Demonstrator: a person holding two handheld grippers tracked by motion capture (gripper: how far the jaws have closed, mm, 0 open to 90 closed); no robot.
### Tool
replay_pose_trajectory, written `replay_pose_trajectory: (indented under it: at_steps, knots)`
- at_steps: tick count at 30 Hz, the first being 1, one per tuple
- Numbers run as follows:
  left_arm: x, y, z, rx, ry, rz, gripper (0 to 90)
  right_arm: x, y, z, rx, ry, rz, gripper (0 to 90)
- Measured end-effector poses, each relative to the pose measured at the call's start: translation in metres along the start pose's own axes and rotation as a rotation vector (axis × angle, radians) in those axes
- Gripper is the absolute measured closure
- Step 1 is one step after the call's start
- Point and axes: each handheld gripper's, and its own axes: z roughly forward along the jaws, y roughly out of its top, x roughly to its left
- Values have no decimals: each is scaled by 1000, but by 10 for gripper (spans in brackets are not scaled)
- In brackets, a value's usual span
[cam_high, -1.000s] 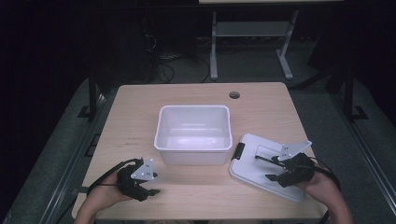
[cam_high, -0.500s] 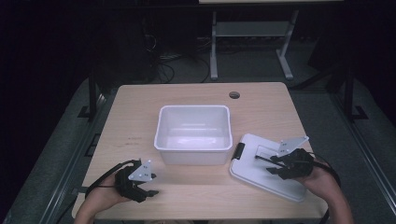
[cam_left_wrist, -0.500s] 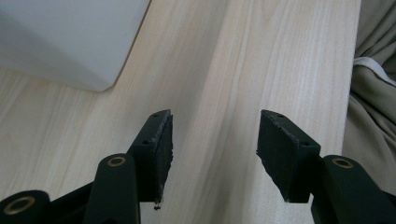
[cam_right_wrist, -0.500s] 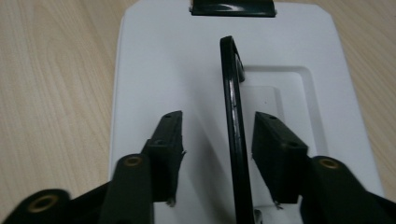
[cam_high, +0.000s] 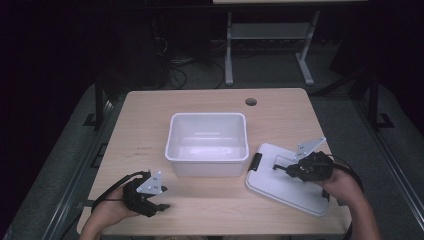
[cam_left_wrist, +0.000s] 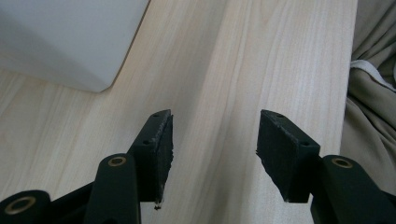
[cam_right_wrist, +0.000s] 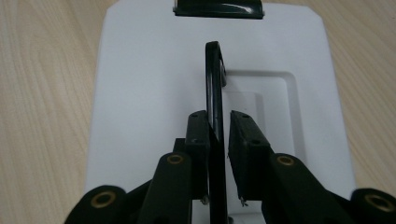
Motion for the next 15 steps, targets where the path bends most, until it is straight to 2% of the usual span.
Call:
replay_pose_trajectory:
  at_steps: [8,15]
  knots:
    - [1,-2,1,-2,-4,-4,453,-13,-2,5,-4,49,16,810]
    - [1,-2,2,4,-9,-5,449,-19,-3,5,2,84,0,836]
